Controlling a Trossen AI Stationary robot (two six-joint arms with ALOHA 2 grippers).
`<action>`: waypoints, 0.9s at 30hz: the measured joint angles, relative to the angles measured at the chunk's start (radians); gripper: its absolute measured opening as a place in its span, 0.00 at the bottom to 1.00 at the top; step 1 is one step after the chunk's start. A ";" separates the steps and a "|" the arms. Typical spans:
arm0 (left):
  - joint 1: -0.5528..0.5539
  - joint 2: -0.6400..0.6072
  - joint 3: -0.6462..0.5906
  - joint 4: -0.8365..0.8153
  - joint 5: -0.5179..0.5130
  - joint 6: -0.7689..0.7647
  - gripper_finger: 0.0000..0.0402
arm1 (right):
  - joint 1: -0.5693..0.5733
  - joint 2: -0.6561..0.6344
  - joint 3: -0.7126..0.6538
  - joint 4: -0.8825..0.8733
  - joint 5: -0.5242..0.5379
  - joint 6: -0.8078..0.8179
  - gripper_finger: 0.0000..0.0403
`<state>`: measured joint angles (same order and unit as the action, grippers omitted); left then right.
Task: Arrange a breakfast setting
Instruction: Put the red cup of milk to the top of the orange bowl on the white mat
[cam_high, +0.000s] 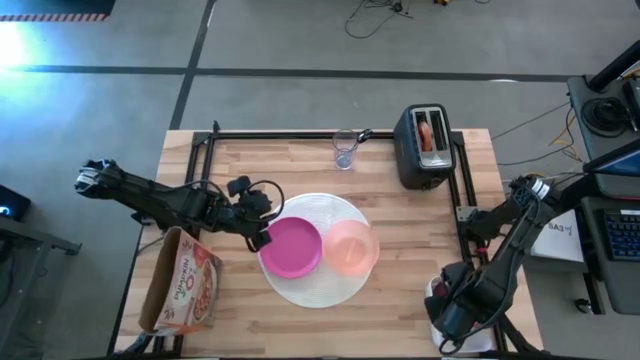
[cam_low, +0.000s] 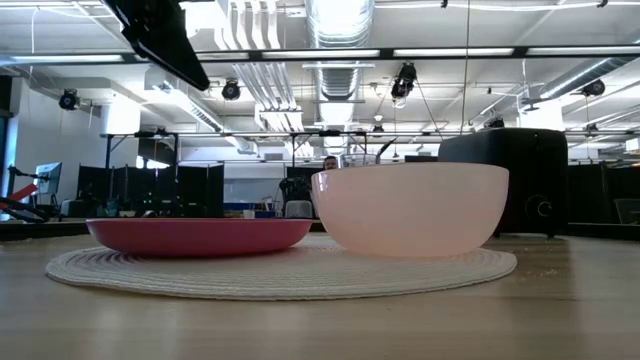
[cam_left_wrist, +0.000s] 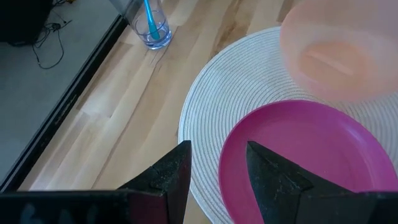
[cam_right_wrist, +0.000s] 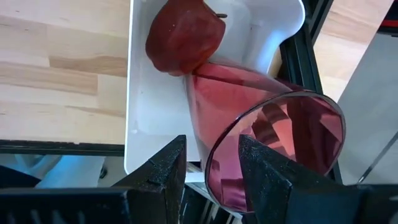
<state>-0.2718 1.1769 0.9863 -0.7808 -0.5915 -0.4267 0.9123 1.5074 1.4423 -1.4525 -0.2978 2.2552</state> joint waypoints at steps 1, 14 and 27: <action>0.000 0.000 0.000 -0.003 0.000 0.000 0.34 | 0.000 0.000 -0.003 0.003 0.001 0.000 0.34; 0.000 0.000 -0.002 -0.006 0.000 0.004 0.34 | 0.000 0.000 -0.096 0.063 0.000 -0.049 0.32; 0.000 0.000 -0.002 -0.007 0.000 0.011 0.34 | -0.001 -0.002 -0.109 0.085 -0.023 -0.116 0.03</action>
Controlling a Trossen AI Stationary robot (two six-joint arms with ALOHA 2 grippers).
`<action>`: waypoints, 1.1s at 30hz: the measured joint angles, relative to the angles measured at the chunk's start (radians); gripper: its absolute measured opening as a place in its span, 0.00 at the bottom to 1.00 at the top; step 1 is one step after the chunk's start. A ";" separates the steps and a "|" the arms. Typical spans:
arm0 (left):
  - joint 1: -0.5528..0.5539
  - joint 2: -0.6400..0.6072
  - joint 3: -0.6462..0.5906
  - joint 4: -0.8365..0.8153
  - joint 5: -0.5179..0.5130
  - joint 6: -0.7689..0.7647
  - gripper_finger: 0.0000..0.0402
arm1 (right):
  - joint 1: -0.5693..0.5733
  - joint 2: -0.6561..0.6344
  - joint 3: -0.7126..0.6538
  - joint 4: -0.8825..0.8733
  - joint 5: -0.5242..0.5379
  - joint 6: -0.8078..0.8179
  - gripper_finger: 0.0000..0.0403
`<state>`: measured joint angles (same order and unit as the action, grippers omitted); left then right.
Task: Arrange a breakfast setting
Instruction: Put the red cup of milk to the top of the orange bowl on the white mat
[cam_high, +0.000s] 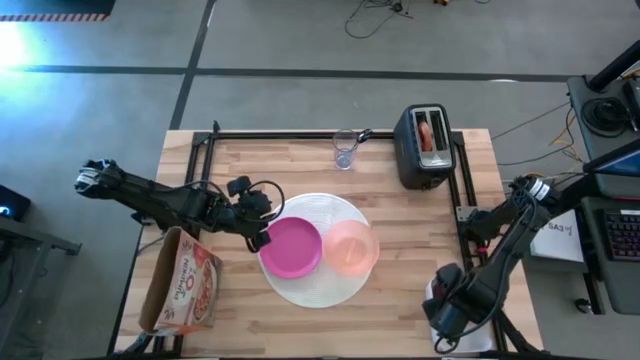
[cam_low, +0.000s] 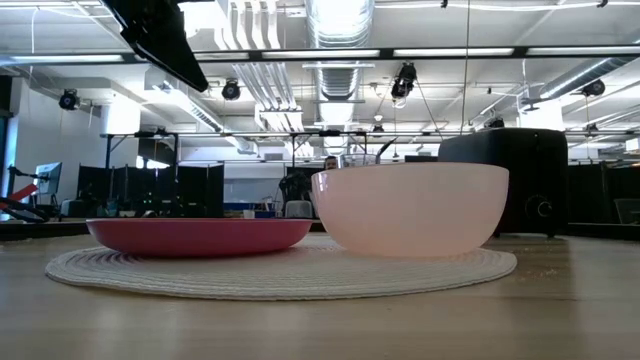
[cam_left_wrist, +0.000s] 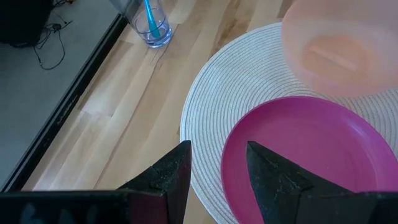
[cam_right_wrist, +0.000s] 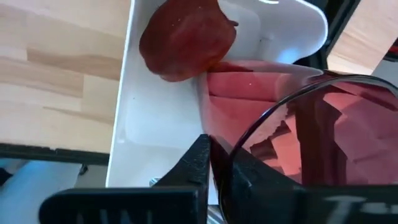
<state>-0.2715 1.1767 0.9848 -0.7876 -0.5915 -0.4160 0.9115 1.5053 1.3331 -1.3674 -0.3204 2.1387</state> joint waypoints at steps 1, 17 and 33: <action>0.000 0.000 0.000 0.000 0.000 0.000 0.34 | 0.000 -0.003 -0.001 0.006 -0.004 -0.005 0.03; 0.000 0.000 0.000 0.000 0.000 -0.003 0.34 | 0.000 -0.115 0.095 -0.019 0.006 -0.032 0.02; 0.000 0.000 0.000 0.000 0.000 -0.015 0.34 | -0.034 -0.218 0.203 -0.075 0.440 -0.213 0.02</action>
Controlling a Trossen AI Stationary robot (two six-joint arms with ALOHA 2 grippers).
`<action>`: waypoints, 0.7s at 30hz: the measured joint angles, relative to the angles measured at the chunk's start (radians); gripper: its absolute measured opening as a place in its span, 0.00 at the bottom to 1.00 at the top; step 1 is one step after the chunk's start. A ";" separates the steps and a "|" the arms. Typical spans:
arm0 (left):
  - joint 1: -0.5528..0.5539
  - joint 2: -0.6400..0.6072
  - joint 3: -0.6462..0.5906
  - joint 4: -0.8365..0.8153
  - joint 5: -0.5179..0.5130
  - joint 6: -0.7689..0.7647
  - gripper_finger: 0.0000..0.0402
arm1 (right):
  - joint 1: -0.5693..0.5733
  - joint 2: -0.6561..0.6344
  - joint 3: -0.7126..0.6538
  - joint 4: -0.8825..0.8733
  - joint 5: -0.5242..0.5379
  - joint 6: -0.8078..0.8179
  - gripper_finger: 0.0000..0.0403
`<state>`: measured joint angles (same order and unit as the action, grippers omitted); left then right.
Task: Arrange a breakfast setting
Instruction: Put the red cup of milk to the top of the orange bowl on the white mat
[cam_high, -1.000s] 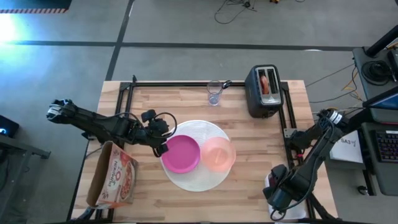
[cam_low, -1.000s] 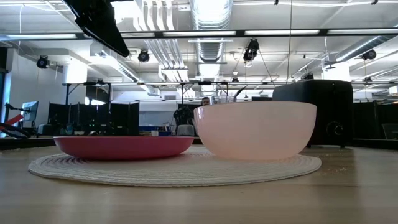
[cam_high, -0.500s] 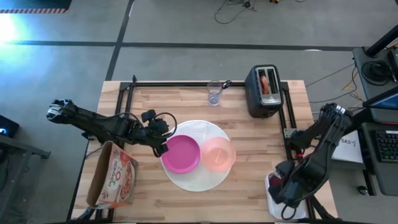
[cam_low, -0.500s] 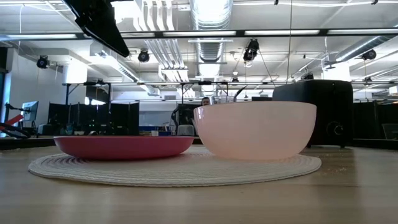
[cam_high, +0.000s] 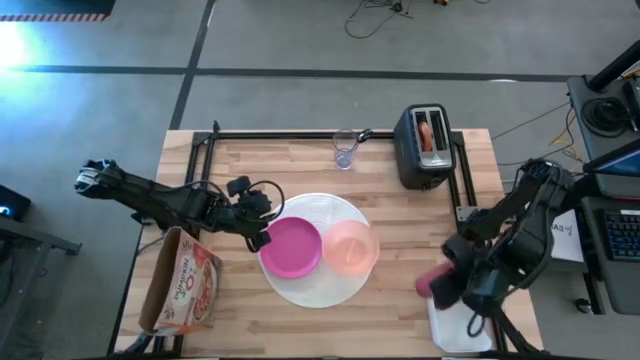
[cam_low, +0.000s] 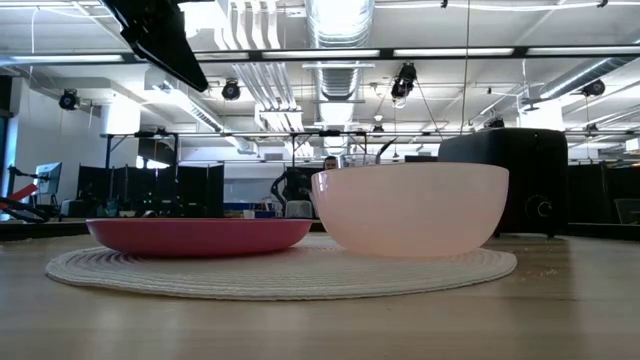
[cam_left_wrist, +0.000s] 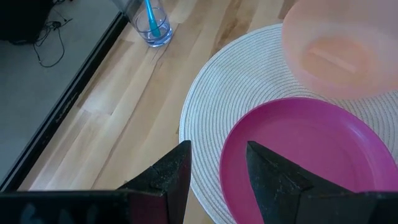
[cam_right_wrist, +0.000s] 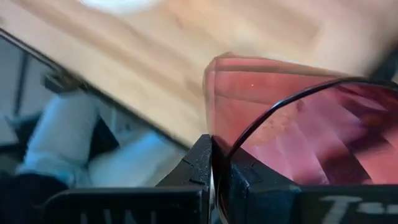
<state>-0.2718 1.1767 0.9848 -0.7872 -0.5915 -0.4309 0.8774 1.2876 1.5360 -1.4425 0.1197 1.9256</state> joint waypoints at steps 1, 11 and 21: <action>0.000 0.000 0.000 0.000 0.000 0.000 0.34 | -0.014 -0.002 0.000 0.000 0.046 -0.029 0.02; 0.000 0.000 0.000 -0.001 0.011 0.000 0.34 | -0.268 0.006 0.019 0.018 0.202 -0.449 0.02; 0.000 0.000 0.000 -0.009 0.060 0.002 0.34 | -0.590 0.056 0.097 0.055 0.202 -0.975 0.02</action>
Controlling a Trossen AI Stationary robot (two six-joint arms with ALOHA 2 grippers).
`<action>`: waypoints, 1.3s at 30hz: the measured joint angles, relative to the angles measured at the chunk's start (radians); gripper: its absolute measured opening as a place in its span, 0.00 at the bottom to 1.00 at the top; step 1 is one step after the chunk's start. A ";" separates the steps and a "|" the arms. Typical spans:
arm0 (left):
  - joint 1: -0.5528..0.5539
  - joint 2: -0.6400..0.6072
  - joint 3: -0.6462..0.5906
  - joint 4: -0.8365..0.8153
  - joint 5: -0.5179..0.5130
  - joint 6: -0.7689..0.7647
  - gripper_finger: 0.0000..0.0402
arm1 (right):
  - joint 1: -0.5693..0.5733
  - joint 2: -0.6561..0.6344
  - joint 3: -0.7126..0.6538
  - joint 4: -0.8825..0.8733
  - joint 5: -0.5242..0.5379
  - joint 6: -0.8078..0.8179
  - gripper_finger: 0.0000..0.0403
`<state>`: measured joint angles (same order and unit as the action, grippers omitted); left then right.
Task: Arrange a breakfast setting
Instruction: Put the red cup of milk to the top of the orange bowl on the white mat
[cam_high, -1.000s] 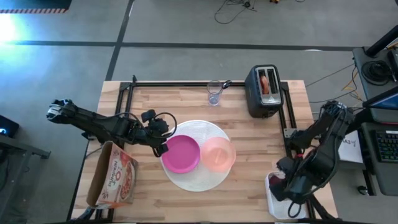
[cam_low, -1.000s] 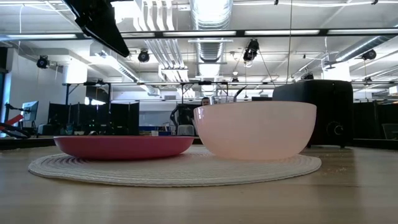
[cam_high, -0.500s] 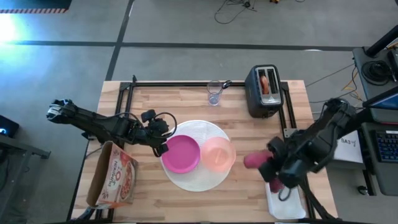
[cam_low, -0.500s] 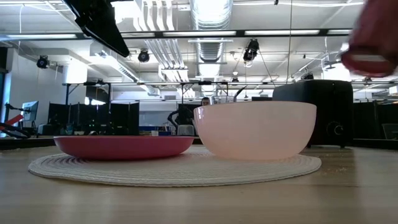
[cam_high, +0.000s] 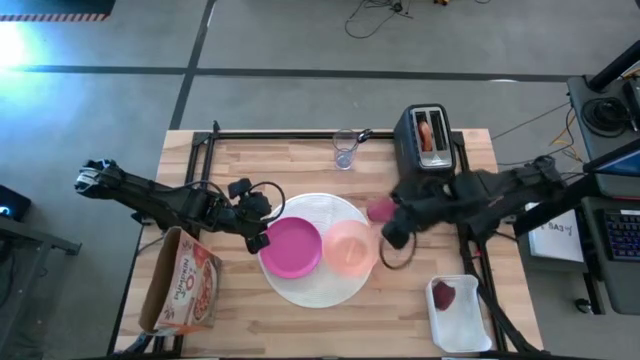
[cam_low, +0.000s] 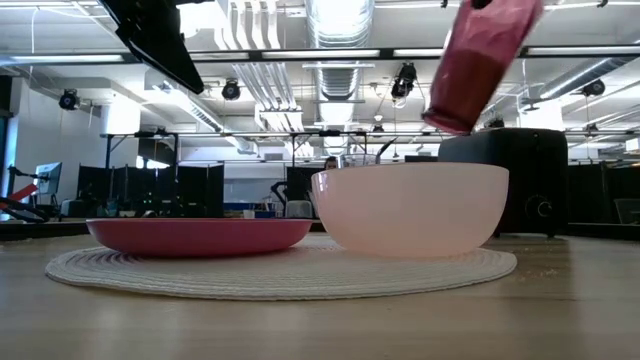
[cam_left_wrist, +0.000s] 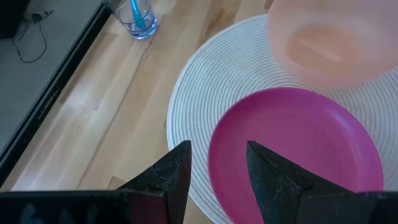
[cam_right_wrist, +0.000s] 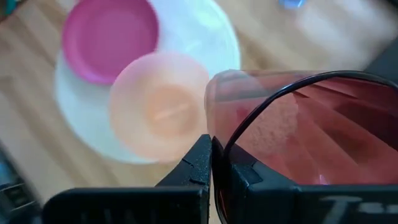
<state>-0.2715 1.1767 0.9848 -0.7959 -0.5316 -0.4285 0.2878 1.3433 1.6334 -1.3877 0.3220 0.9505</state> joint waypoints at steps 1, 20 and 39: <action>0.000 0.000 0.000 0.000 0.000 0.000 0.34 | -0.027 0.007 0.009 0.002 0.000 -0.054 0.02; 0.000 0.000 0.000 -0.005 -0.005 -0.136 0.34 | -0.307 0.307 0.280 0.007 -0.148 -0.821 0.02; -0.014 0.000 0.000 -0.004 -0.008 -0.296 0.34 | -0.394 0.546 0.448 -0.042 -0.251 -1.170 0.02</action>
<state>-0.2859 1.1767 0.9852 -0.8001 -0.5396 -0.7250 -0.1059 1.8894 2.0818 -1.4299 0.0709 -0.2194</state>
